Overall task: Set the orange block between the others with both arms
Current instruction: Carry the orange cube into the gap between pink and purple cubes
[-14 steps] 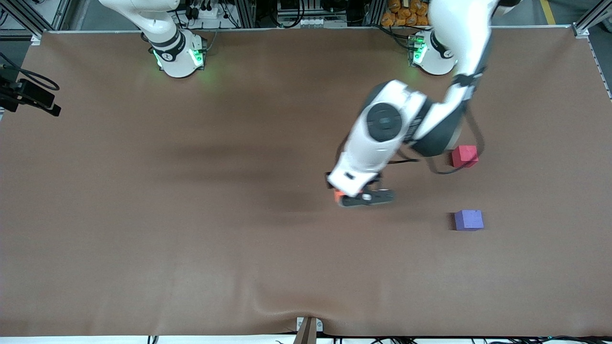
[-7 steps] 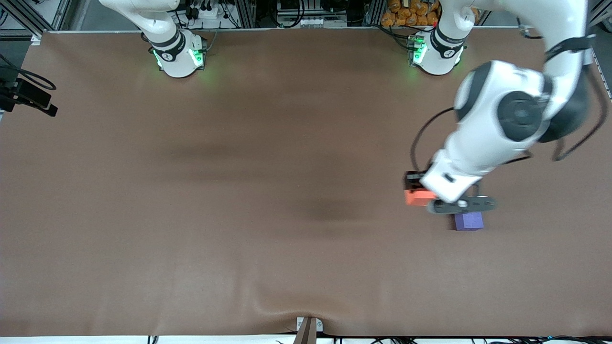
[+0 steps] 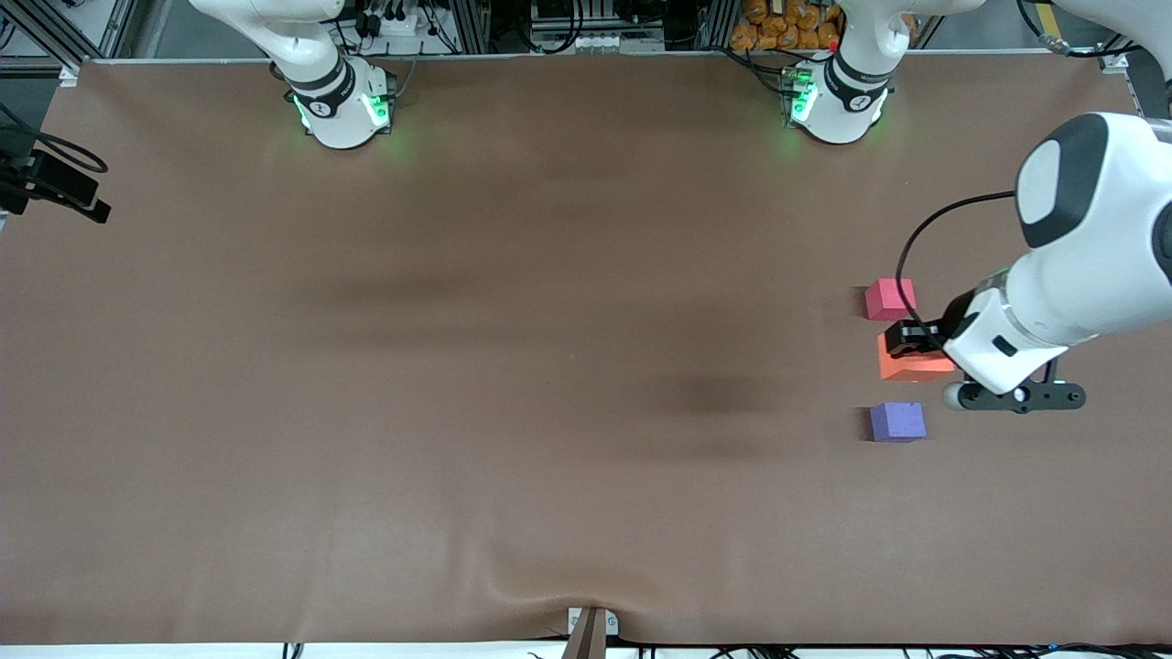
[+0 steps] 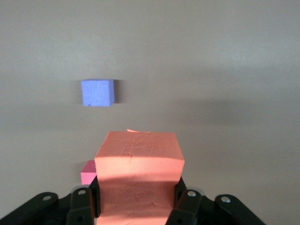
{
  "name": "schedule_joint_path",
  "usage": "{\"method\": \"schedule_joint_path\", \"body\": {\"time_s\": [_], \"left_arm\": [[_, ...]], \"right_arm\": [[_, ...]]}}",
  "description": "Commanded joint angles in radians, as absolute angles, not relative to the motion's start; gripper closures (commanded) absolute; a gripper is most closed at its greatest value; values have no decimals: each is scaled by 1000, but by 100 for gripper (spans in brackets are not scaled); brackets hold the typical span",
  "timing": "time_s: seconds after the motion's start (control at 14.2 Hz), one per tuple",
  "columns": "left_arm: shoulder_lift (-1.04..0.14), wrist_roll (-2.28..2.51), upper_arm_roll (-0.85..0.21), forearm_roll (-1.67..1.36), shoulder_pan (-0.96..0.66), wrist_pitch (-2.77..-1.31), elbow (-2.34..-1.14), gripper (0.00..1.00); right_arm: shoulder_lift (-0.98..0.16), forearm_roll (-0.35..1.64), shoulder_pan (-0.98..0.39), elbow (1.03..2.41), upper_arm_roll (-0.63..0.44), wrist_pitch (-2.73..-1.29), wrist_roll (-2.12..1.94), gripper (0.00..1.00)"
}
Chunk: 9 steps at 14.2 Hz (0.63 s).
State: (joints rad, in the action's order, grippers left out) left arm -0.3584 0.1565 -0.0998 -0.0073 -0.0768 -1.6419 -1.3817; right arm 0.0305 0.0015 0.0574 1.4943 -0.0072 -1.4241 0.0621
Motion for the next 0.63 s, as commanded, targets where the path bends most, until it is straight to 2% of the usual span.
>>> {"method": "schedule_joint_path", "body": {"time_s": [0.0, 0.56], "left_arm": [[-313, 120, -110, -15, -31, -1637, -1453, 97], [-287, 60, -110, 23, 18, -1678, -1541, 96]], "right_arm": [[38, -3, 52, 1491, -8, -1422, 74, 0], [34, -3, 48, 1491, -6, -1424, 74, 0]]}}
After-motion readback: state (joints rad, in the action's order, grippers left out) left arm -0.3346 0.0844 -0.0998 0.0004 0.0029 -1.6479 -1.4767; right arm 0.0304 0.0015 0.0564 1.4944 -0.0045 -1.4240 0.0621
